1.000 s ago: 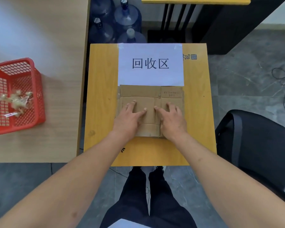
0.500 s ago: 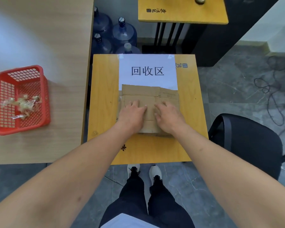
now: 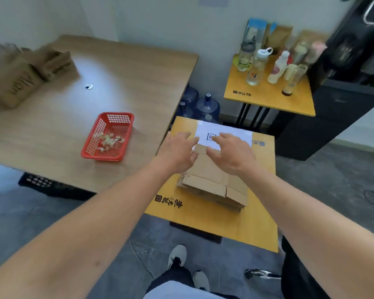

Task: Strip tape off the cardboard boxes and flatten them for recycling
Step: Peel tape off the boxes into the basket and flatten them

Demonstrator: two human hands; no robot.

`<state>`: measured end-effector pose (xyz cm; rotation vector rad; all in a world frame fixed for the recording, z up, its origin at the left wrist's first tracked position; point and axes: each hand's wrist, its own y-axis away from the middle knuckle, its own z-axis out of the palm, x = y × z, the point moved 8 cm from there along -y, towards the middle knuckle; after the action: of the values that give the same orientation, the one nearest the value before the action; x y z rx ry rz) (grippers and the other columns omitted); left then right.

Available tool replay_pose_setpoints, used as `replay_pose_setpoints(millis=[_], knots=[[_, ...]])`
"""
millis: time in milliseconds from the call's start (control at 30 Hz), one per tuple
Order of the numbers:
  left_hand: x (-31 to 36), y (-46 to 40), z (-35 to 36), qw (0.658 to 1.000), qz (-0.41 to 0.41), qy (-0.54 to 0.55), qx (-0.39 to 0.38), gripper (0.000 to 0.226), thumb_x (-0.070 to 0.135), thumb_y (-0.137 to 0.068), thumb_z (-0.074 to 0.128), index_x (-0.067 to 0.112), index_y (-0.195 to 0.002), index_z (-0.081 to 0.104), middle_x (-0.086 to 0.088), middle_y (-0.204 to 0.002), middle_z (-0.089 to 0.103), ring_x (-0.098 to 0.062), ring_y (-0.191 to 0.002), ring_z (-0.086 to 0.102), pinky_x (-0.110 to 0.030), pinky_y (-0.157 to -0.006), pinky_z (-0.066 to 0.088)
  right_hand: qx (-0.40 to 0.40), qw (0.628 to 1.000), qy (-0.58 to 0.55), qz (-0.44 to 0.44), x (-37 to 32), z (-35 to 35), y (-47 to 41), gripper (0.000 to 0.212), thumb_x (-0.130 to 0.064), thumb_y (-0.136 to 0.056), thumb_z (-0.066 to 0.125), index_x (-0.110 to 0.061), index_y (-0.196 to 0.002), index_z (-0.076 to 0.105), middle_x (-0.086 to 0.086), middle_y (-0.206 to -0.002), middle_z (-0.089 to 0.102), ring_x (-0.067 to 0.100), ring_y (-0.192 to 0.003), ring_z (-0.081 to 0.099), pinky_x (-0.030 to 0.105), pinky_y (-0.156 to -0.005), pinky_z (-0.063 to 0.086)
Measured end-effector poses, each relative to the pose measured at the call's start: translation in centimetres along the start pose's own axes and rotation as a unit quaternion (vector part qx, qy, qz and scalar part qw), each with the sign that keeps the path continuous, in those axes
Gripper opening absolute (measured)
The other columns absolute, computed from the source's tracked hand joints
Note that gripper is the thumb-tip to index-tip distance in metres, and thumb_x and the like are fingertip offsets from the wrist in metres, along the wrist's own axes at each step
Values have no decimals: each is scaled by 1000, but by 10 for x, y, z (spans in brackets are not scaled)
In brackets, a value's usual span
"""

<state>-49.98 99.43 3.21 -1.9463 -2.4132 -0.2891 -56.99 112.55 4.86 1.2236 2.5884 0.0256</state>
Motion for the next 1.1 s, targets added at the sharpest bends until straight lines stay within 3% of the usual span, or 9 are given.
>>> replay_pose_setpoints(millis=[200, 433, 733, 967, 1100], knots=[[-63, 57, -73, 995, -75, -17, 62, 58, 55, -101, 37, 29, -152, 37, -2, -158, 40, -28, -147, 33, -60, -118, 26, 55, 992, 39, -108, -88, -64, 1, 55, -57, -102, 40, -27, -146, 55, 0, -146, 57, 25, -133, 53, 44, -103, 46], [-154, 125, -133, 980, -149, -36, 128, 55, 49, -103, 39, 24, -152, 41, -3, -156, 42, -24, -144, 35, -58, -121, 20, 82, 972, 45, -214, -217, -84, -9, 57, -61, -101, 39, -26, -142, 58, -2, -139, 61, 25, -127, 56, 41, -98, 47], [-341, 196, -163, 966, -216, -41, 134, 54, 47, -106, 37, 23, -154, 39, -6, -161, 35, -25, -148, 30, -51, -121, 22, 74, 957, 33, -280, -416, -49, -56, 51, -57, -101, 43, -23, -134, 64, 1, -131, 64, 28, -122, 58, 41, -101, 45], [-493, 230, -155, 965, -242, -23, 95, 53, 46, -106, 38, 23, -154, 38, -7, -162, 33, -29, -151, 26, -53, -124, 17, 16, 958, -7, -287, -559, 21, -101, 64, -61, -97, 37, -18, -136, 63, 5, -131, 65, 30, -124, 58, 50, -104, 46], [-572, 237, -158, 962, -257, -10, 91, 51, 43, -106, 39, 21, -152, 41, -8, -160, 35, -32, -150, 27, -53, -122, 18, 12, 953, 24, -301, -629, 37, -137, 56, -57, -102, 39, -23, -141, 60, 2, -138, 61, 27, -126, 57, 43, -103, 45]])
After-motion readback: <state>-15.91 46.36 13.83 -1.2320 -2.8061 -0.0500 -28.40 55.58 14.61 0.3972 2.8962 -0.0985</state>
